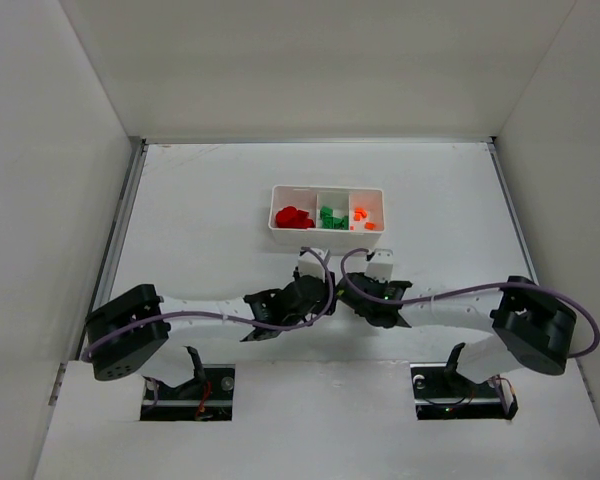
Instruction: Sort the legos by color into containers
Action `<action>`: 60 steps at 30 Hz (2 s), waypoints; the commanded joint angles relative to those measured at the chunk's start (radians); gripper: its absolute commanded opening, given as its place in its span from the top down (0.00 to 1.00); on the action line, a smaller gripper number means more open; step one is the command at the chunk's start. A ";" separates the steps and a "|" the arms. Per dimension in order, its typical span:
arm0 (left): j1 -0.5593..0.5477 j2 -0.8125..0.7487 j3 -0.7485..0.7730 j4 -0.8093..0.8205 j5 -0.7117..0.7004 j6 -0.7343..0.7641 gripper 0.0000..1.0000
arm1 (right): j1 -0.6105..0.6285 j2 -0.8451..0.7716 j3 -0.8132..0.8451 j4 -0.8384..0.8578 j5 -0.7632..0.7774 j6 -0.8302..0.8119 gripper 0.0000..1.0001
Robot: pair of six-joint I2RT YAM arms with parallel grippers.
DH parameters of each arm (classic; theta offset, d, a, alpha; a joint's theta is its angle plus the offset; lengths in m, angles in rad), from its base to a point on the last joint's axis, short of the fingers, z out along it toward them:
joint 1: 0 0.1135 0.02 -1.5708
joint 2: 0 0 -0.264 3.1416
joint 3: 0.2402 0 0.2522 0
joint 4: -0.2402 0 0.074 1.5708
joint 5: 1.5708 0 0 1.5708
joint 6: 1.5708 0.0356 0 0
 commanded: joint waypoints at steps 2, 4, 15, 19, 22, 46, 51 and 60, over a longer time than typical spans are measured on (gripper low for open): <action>-0.039 0.012 -0.010 0.037 -0.023 -0.008 0.61 | 0.006 0.014 0.017 -0.021 0.015 0.035 0.76; -0.050 0.023 -0.014 0.037 -0.033 -0.014 0.61 | 0.006 -0.017 0.005 -0.021 0.031 0.048 0.78; -0.091 0.100 0.020 0.049 -0.049 -0.028 0.61 | -0.075 -0.342 0.029 0.045 0.032 -0.158 0.78; -0.116 0.118 0.045 0.050 -0.050 -0.031 0.63 | -0.214 -0.334 0.089 0.192 -0.063 -0.324 0.78; -0.147 0.135 0.063 0.050 -0.069 -0.032 0.66 | -0.300 -0.269 0.142 0.290 -0.151 -0.398 0.78; -0.176 0.384 0.241 0.023 -0.164 -0.042 0.66 | -0.426 -0.185 0.134 0.439 -0.215 -0.467 0.53; -0.174 0.425 0.281 -0.005 -0.196 -0.039 0.67 | -0.406 -0.277 0.040 0.441 -0.218 -0.439 0.53; -0.165 0.485 0.313 -0.034 -0.217 -0.029 0.77 | -0.395 -0.382 -0.040 0.430 -0.214 -0.415 0.54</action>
